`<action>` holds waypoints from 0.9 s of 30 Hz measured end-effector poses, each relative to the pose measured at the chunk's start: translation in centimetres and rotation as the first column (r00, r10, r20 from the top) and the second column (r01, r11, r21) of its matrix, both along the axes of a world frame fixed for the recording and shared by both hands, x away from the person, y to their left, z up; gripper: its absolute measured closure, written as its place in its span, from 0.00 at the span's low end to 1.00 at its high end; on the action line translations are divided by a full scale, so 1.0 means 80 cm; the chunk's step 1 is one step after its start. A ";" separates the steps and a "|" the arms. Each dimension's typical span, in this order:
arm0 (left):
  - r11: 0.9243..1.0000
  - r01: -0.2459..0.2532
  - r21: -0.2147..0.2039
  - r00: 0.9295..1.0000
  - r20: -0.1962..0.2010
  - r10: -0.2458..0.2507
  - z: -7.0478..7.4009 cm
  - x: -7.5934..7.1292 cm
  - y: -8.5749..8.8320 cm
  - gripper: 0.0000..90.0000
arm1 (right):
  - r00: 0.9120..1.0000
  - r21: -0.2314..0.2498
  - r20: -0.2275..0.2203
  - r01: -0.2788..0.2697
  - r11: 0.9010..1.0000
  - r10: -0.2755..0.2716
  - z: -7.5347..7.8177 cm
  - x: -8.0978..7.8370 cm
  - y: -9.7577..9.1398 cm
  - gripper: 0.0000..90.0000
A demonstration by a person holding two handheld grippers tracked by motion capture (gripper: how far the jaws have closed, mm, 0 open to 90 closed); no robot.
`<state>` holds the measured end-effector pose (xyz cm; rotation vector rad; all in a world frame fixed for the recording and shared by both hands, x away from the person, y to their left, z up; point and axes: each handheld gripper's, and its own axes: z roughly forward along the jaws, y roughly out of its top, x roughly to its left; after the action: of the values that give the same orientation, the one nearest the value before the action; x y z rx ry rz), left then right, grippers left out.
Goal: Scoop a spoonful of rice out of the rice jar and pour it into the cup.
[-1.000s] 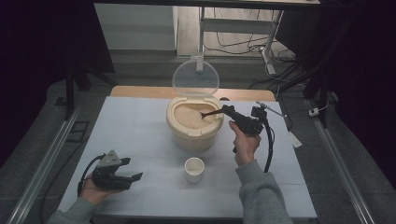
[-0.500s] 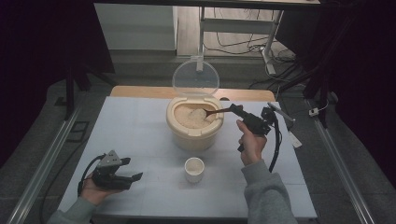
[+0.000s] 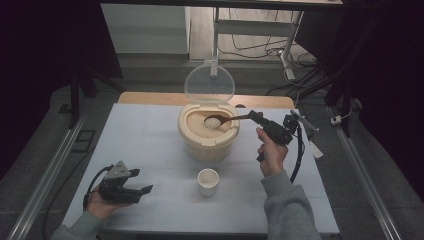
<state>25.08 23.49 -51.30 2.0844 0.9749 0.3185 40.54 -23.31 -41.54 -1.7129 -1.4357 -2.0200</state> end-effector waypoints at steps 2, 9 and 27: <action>1.000 0.000 0.002 1.000 -0.001 0.000 0.000 0.000 0.000 0.23 | 1.000 0.009 -0.002 0.004 1.000 -0.003 0.000 0.000 -0.001 0.92; 1.000 0.000 0.003 1.000 -0.002 0.000 0.000 0.000 0.000 0.24 | 1.000 0.031 -0.008 -0.004 1.000 0.004 0.002 -0.001 -0.006 0.92; 1.000 0.001 0.009 1.000 0.000 -0.001 -0.001 0.001 -0.001 0.24 | 1.000 0.025 0.021 -0.023 0.999 0.022 0.015 -0.012 -0.010 0.92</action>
<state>25.13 23.45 -51.35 2.0928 0.9744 0.3229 39.58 -24.12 -40.36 -1.6637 -1.4226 -2.0410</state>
